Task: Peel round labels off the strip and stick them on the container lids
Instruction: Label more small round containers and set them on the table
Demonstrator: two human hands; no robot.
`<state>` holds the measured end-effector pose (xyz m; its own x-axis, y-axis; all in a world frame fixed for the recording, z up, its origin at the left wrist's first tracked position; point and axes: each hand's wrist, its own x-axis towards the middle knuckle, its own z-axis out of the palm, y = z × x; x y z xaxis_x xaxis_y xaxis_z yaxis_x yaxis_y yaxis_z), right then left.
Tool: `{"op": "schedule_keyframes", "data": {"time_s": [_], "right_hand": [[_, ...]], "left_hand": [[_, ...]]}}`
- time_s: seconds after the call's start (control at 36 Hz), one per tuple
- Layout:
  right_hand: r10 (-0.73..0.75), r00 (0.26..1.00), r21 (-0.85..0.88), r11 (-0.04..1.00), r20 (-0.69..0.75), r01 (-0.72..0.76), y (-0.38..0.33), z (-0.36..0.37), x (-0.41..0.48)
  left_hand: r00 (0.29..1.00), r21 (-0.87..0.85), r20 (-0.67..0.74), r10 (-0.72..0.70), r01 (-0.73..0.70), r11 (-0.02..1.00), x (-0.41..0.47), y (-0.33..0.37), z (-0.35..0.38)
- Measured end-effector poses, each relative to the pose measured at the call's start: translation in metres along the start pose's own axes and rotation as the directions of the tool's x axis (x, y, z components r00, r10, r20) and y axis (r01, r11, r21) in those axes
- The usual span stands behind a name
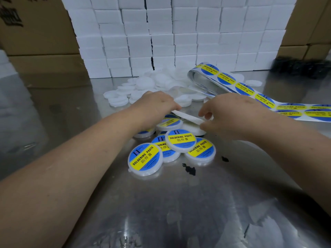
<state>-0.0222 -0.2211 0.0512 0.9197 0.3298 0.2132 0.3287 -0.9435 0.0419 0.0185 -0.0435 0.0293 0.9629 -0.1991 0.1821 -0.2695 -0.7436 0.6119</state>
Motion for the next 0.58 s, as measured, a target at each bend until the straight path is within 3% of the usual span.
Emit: {"op": "schedule_keyframes", "data": {"time_s": [0.11, 0.19, 0.28, 0.33, 0.42, 0.5, 0.58], "right_hand": [[0.034, 0.998, -0.095, 0.995, -0.047, -0.039, 0.001, 0.002, 0.003], [0.116, 0.982, -0.096, 0.987, -0.151, -0.131, 0.007, -0.002, 0.006], [0.201, 0.959, -0.036, 0.976, -0.200, -0.213, 0.014, -0.007, 0.009], [0.225, 0.951, -0.008, 0.973, -0.213, -0.232, 0.016, -0.008, 0.009], [0.230, 0.952, 0.014, 0.973, -0.199, -0.232, 0.014, -0.005, 0.008], [0.223, 0.952, 0.033, 0.975, -0.210, -0.221, 0.010, -0.003, 0.006], [0.227, 0.951, 0.057, 0.974, -0.212, -0.220, 0.008, -0.004, 0.005]], "left_hand": [[0.988, -0.100, -0.148, 0.039, -0.054, 0.994, -0.001, -0.001, 0.002], [0.929, -0.213, -0.367, -0.042, -0.040, 0.976, 0.002, -0.004, -0.001], [0.865, -0.160, -0.484, -0.136, 0.066, 0.985, 0.011, -0.018, -0.011], [0.854, -0.071, -0.476, -0.210, 0.200, 0.977, 0.015, -0.032, -0.018], [0.871, 0.195, -0.368, -0.327, 0.416, 0.888, 0.020, -0.056, -0.021], [0.912, 0.345, -0.210, -0.351, 0.406, 0.846, 0.023, -0.067, -0.015], [0.896, 0.310, -0.273, -0.350, 0.427, 0.850, 0.025, -0.071, -0.015]]}}
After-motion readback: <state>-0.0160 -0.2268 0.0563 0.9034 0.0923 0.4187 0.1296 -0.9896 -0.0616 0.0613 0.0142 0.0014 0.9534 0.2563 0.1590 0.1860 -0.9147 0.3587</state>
